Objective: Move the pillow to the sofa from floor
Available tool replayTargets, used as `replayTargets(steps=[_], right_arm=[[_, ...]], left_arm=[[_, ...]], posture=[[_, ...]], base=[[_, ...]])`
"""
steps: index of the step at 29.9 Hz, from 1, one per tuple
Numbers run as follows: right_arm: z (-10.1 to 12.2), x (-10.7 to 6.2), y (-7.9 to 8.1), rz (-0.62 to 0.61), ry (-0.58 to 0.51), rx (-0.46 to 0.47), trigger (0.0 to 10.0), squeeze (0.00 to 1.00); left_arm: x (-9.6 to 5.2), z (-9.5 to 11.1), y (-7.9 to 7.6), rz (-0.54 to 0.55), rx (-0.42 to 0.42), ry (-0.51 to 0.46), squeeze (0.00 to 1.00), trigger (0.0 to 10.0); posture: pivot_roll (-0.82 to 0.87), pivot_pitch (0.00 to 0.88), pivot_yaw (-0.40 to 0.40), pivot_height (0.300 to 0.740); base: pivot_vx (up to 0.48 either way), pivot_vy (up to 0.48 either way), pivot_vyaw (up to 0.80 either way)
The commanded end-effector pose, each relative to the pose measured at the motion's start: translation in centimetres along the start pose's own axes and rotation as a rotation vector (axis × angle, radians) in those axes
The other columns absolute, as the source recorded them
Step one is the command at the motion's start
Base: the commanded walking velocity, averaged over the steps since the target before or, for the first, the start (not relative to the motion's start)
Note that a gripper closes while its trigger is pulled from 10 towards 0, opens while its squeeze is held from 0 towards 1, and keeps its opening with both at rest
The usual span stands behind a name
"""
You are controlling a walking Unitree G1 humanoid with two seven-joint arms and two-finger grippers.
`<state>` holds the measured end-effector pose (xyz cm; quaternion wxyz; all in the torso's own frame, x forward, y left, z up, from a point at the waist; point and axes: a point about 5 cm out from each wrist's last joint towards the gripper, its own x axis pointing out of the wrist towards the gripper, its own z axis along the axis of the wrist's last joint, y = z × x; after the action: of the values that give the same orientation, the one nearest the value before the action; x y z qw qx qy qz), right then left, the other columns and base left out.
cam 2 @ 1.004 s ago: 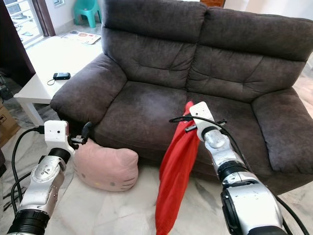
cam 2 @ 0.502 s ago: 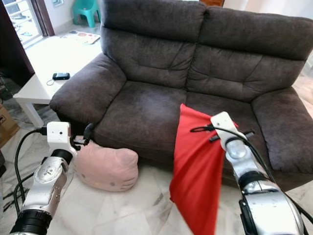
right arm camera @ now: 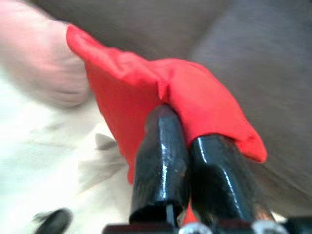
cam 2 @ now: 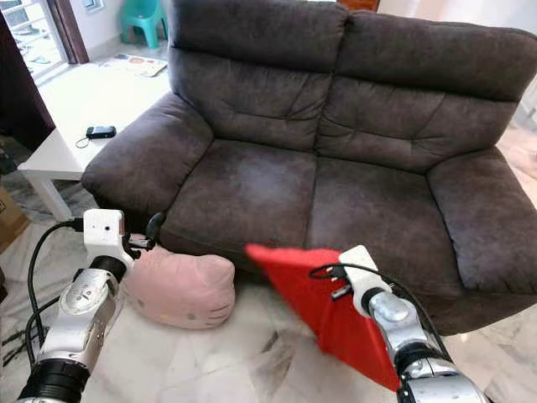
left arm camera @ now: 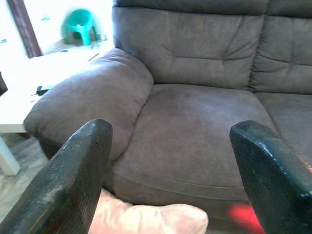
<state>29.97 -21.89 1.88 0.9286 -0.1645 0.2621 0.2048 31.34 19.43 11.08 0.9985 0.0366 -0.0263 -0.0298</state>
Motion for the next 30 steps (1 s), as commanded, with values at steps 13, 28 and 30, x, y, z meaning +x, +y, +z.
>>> replayTargets(steps=[13, 28, 30], right_arm=[[3.5, -0.9, 3.4, 0.544, -0.169, -0.160, 10.0, 0.00], [3.8, -2.6, 6.2, 0.816, -0.180, -0.136, 10.0, 0.00], [3.8, -2.7, 6.3, 0.826, -0.179, -0.136, 10.0, 0.00]], left_arm=[[-0.6, -1.2, -1.6, -0.256, -0.029, 0.114, 0.00, 10.0], [-7.1, -4.3, -0.6, -0.685, -0.020, 0.460, 0.00, 10.0], [-7.9, -4.6, -0.4, -0.732, -0.002, 0.506, 0.00, 10.0]], posture=[[0.12, 0.000, -0.108, 0.740], [0.14, 0.000, -0.112, 0.740], [0.14, 0.000, -0.112, 0.740]], base=[[0.000, 0.000, 0.00], [0.000, 0.000, 0.00], [0.000, 0.000, 0.00]])
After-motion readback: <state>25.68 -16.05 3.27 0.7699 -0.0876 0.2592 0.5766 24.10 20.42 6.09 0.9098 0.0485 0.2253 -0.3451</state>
